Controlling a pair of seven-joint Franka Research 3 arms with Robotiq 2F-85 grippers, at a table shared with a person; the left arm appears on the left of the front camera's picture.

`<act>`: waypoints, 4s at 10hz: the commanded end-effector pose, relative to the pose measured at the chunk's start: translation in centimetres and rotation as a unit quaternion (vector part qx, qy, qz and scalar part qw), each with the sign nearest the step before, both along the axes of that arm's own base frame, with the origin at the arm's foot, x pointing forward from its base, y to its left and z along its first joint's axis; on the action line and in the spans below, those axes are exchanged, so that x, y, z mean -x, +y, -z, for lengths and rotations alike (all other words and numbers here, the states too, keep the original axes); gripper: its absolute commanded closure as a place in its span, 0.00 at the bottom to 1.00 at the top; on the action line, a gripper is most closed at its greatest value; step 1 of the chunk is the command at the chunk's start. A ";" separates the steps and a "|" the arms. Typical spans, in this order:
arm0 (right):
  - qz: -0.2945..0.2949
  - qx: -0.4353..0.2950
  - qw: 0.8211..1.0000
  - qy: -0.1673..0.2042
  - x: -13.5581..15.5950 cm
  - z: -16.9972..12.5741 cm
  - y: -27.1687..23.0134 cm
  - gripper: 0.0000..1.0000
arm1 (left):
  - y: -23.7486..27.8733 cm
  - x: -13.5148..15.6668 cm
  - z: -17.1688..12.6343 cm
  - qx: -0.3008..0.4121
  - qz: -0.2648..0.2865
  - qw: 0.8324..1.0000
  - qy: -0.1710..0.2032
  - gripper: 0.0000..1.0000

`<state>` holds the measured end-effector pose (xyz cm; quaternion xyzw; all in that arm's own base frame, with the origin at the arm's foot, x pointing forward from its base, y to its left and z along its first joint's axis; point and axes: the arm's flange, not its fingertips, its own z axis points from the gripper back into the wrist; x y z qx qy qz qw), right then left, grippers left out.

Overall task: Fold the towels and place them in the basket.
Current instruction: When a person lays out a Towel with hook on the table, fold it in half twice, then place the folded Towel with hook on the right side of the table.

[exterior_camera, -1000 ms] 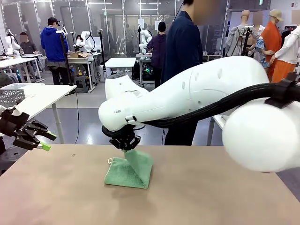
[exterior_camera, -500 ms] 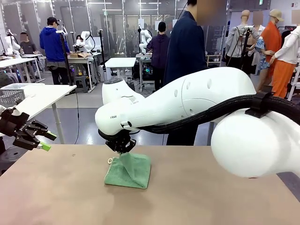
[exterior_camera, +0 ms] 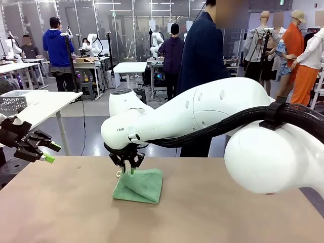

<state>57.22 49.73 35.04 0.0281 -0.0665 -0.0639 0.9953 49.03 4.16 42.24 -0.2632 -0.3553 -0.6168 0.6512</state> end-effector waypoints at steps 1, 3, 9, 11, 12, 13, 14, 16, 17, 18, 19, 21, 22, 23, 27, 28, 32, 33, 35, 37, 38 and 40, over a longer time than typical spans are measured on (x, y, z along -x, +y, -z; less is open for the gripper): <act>0.029 -0.027 0.999 -0.026 0.0 -0.6 0.3 0.37 | 0.0 0.1 -0.1 0.001 -0.001 1.000 0.000 0.31; 0.021 -0.031 0.999 -0.022 1.3 -2.1 -1.1 0.18 | 0.0 0.1 -0.1 0.001 -0.001 1.000 0.000 0.31; -0.041 -0.015 0.999 0.005 7.8 -6.8 -12.2 0.18 | 0.0 0.1 -0.1 0.001 -0.001 1.000 0.000 0.31; -0.038 -0.026 0.999 0.005 8.2 -6.7 -13.5 0.18 | 0.0 0.1 -0.1 0.001 -0.001 1.000 0.000 0.31; -0.042 -0.038 0.998 0.012 8.3 -6.6 -13.4 0.18 | 0.0 0.1 -0.1 0.001 -0.001 1.000 0.000 0.31; -0.032 -0.003 0.999 0.008 7.3 -7.4 -12.8 0.18 | 0.0 0.1 -0.1 0.001 -0.001 1.000 0.000 0.31; -0.032 -0.003 0.999 0.008 7.3 -7.4 -12.8 0.18 | 0.0 0.1 -0.1 0.001 -0.001 1.000 0.000 0.31; -0.032 -0.003 0.999 0.008 7.3 -7.4 -12.8 0.18 | 0.0 0.1 -0.1 0.001 -0.001 1.000 0.000 0.31; -0.032 -0.003 0.999 0.008 7.3 -7.4 -12.8 0.18 | 0.0 0.1 -0.1 0.001 -0.001 1.000 0.000 0.31; -0.032 -0.003 0.999 0.008 7.3 -7.4 -12.8 0.18 | 0.0 0.1 -0.1 0.001 -0.001 1.000 0.000 0.31; -0.032 -0.003 0.999 0.008 7.3 -7.4 -12.8 0.18 | 0.0 0.1 -0.1 0.001 -0.001 1.000 0.000 0.31; -0.032 -0.003 0.999 0.008 7.3 -7.4 -12.8 0.18 | 0.0 0.1 -0.1 0.001 -0.001 1.000 0.000 0.31; -0.032 -0.003 0.999 0.008 7.3 -7.4 -12.8 0.18 | 0.0 0.1 -0.1 0.001 -0.001 1.000 0.000 0.31; -0.032 -0.003 0.999 0.008 7.3 -7.4 -12.8 0.18 | 0.0 0.1 -0.1 0.001 -0.001 1.000 0.000 0.31; -0.033 -0.017 0.999 0.011 7.5 -6.1 -12.8 0.17 | 0.0 0.1 -0.1 0.001 -0.001 1.000 0.000 0.31; -0.019 -0.025 0.999 0.007 7.2 -4.7 -13.1 0.17 | 0.0 0.1 -0.1 0.001 -0.001 1.000 0.000 0.31; 0.014 -0.054 0.998 -0.037 6.8 0.3 -13.8 0.17 | 0.0 0.1 -0.1 0.001 -0.001 1.000 0.000 0.31; 0.020 -0.053 0.998 -0.041 6.7 0.9 -13.8 0.17 | 0.0 0.1 -0.1 0.001 -0.001 1.000 0.000 0.31; 0.028 -0.063 0.997 -0.040 6.1 2.5 -14.0 0.17 | 0.0 0.1 -0.1 0.001 -0.001 1.000 0.000 0.31; 0.021 -0.055 0.997 -0.048 5.9 3.5 -14.2 0.17 | 0.0 0.1 -0.1 0.001 -0.001 1.000 0.000 0.31; 0.021 -0.056 0.997 -0.055 5.8 3.8 -14.2 0.17 | 0.0 0.1 -0.1 0.001 -0.001 1.000 0.000 0.31; 0.014 -0.058 0.996 -0.068 5.5 4.6 -14.1 0.17 | 0.0 0.1 -0.1 0.001 -0.001 1.000 0.000 0.31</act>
